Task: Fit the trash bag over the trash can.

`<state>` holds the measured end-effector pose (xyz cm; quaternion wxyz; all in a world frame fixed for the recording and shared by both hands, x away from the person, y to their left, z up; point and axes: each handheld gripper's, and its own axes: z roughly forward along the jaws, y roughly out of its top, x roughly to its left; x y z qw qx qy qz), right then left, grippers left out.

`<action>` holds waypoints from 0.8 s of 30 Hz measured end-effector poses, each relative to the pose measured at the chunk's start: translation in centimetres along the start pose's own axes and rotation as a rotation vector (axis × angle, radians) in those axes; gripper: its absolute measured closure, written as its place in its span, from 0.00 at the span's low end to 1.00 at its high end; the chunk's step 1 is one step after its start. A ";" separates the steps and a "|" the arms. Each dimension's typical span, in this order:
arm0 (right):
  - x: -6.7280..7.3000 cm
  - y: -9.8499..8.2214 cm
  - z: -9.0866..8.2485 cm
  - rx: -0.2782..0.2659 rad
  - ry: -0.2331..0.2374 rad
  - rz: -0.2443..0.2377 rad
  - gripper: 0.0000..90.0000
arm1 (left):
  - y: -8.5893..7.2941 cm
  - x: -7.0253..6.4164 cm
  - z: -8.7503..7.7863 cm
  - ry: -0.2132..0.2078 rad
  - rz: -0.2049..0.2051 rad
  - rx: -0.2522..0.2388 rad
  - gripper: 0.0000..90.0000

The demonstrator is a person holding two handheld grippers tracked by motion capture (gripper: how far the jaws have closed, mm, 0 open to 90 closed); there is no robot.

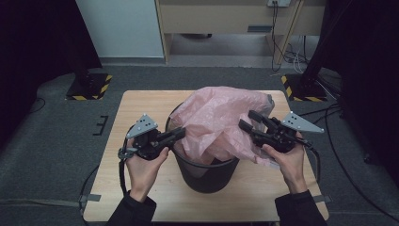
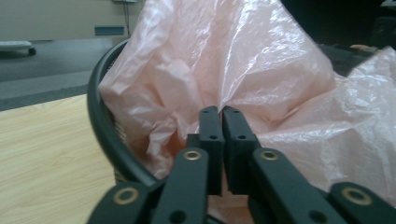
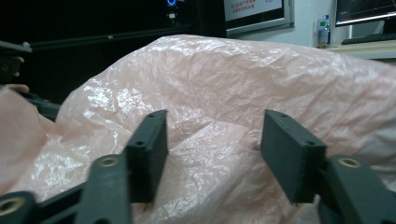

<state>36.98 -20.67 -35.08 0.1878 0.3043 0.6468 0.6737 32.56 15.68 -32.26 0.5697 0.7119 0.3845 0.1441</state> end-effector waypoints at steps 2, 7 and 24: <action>-0.2 -0.1 -0.1 0.000 -0.018 0.005 0.62 | 0.0 0.0 -0.1 -0.005 0.003 -0.019 0.84; -0.5 0.0 -0.8 -0.030 -0.048 0.000 0.94 | 0.4 -0.3 -1.2 -0.010 0.014 -0.076 0.69; 2.6 3.1 1.5 -0.009 -0.007 -0.132 0.96 | 2.0 -4.6 -0.3 -0.142 0.091 -0.132 0.55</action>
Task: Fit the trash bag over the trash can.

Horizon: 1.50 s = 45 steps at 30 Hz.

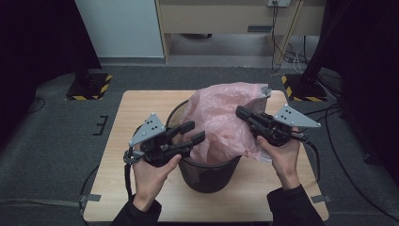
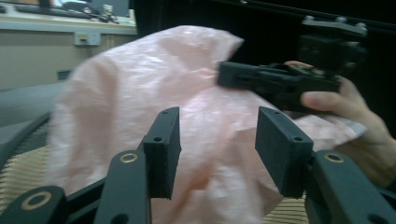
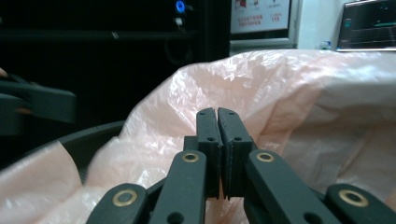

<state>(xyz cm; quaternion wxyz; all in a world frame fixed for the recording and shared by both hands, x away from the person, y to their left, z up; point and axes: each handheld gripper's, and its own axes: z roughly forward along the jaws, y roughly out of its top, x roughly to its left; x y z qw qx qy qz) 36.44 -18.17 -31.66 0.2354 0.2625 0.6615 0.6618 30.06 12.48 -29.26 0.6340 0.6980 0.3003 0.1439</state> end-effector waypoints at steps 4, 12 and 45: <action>-0.4 -0.6 0.0 0.008 -0.024 0.007 0.93 | 0.1 -0.9 0.3 -0.017 0.028 0.004 0.53; -1.0 -0.8 -0.7 -0.014 -0.040 0.035 0.89 | 0.4 -2.9 2.9 -0.097 0.110 0.023 0.50; -0.2 -0.2 0.0 -0.030 -0.033 0.061 0.86 | -1.0 -3.8 5.2 -0.096 0.163 0.064 1.00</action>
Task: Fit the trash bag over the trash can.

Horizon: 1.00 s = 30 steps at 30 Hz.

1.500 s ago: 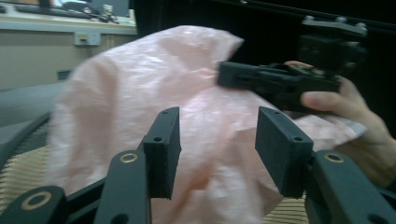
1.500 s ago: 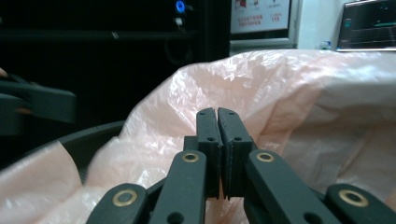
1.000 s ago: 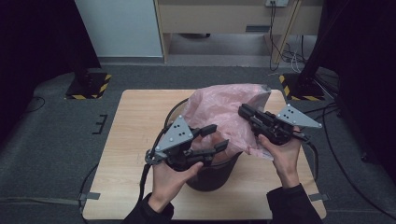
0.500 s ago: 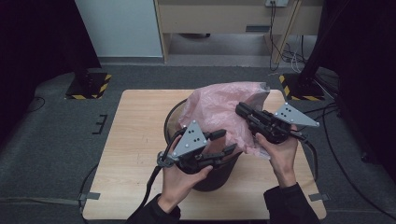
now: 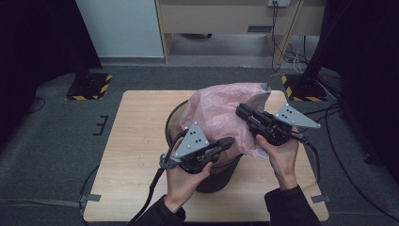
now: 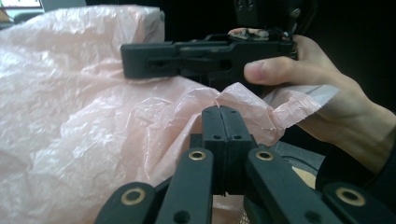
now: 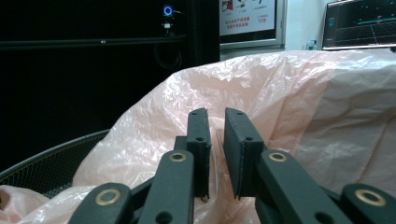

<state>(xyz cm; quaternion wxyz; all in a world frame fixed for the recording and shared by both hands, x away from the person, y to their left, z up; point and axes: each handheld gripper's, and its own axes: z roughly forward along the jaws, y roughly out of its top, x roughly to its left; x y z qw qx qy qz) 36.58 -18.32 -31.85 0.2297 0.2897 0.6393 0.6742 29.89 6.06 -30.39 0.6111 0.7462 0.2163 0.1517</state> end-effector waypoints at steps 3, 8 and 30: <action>-0.3 0.3 -0.5 -0.029 -0.007 -0.006 0.78 | 0.0 0.4 -0.6 0.006 -0.018 -0.012 1.00; -1.3 0.9 -1.9 -0.067 -0.037 -0.008 0.67 | 0.1 1.5 -2.1 0.039 -0.059 -0.049 1.00; -3.8 0.1 -4.4 -0.129 -0.073 -0.009 0.43 | -2.8 10.1 -12.3 0.329 -0.273 -0.182 1.00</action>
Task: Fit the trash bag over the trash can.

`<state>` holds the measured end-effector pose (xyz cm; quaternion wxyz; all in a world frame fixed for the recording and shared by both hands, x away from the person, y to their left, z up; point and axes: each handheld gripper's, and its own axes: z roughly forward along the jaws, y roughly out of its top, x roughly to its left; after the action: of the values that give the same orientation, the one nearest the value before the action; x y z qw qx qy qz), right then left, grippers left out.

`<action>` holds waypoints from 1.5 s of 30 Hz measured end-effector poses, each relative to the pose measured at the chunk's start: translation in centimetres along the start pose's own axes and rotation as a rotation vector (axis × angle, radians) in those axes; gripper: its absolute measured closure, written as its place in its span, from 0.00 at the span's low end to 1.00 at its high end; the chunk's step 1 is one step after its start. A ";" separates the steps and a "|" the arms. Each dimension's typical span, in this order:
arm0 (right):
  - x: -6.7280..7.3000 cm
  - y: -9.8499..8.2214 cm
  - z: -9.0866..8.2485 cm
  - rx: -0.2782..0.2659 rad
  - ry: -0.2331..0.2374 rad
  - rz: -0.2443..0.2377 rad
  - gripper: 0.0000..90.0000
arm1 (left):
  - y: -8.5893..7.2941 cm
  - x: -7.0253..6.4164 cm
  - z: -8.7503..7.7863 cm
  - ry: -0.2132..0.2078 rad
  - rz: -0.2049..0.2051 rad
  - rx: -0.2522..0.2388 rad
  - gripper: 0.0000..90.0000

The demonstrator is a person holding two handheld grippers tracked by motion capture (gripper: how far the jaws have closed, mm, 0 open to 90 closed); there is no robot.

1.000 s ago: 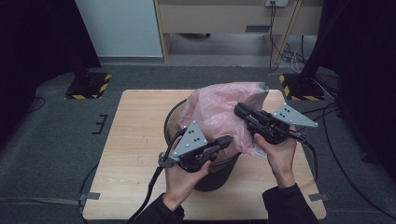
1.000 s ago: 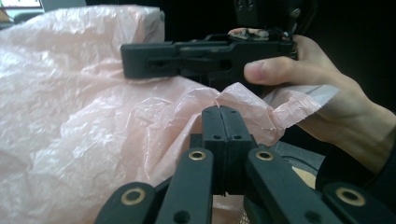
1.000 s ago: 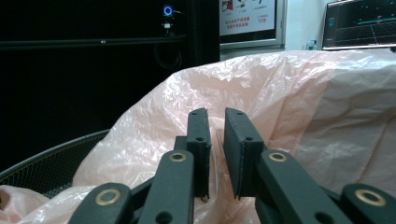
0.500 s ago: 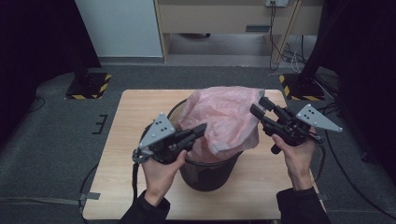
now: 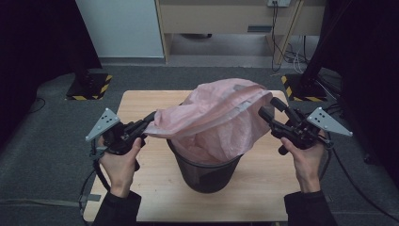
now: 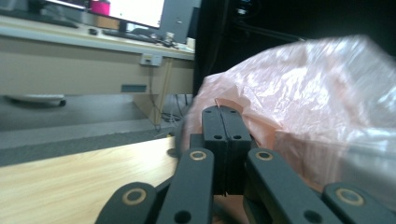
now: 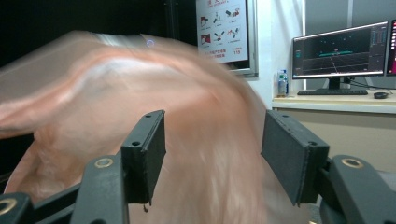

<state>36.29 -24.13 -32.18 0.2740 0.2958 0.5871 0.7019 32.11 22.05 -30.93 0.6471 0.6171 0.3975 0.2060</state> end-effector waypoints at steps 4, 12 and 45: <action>-0.4 -0.5 0.1 0.009 -0.011 0.007 0.43 | -0.9 1.2 -0.7 0.022 -0.037 0.017 1.00; -1.7 -1.6 0.1 0.033 -0.063 0.007 0.39 | -1.9 2.0 -1.1 0.025 -0.053 0.042 1.00; -2.9 -5.9 -1.3 0.145 0.007 0.038 1.00 | -5.7 2.3 1.5 -0.022 -0.080 0.134 1.00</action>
<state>37.53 -26.18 -38.43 0.2365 0.3236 0.6318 0.6635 33.35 22.01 -37.12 0.6164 0.6448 0.4278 0.1460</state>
